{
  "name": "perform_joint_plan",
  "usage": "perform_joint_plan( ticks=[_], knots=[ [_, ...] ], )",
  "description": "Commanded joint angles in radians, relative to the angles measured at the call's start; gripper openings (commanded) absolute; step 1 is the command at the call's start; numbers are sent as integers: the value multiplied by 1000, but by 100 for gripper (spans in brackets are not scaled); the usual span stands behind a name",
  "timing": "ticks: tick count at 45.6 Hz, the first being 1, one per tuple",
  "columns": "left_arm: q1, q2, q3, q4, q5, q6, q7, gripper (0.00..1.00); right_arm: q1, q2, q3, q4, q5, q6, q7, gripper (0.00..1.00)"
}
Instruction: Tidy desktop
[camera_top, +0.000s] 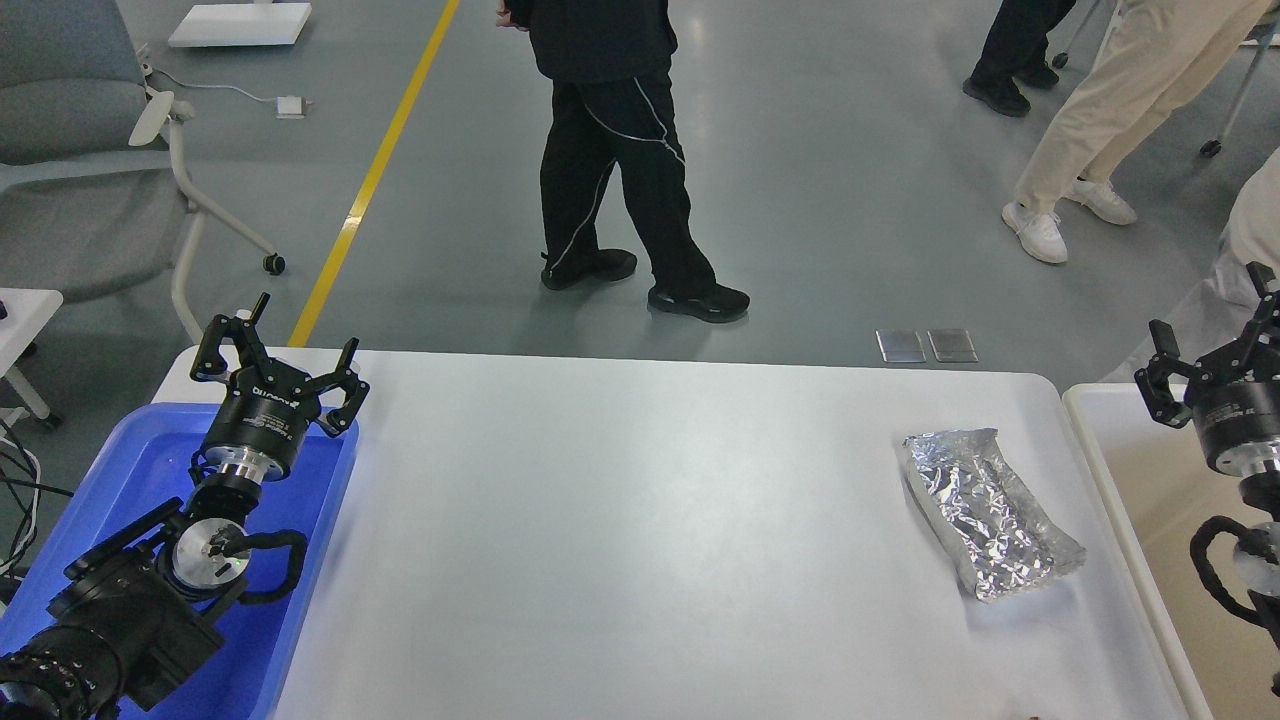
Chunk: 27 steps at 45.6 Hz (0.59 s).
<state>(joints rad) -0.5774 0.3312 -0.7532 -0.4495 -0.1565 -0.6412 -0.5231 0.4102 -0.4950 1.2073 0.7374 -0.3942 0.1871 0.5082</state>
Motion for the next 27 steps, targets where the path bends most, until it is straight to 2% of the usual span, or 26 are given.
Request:
perform_joint_plan(
  ticks=[1, 27],
  knots=[
    [-1, 0, 0, 0, 0, 0, 0, 100, -7, -17, -6, 0, 0, 0, 4, 100],
    [1, 0, 0, 0, 0, 0, 0, 100, 9, -4, -20, -13, -2, -15, 3, 100]
  ],
)
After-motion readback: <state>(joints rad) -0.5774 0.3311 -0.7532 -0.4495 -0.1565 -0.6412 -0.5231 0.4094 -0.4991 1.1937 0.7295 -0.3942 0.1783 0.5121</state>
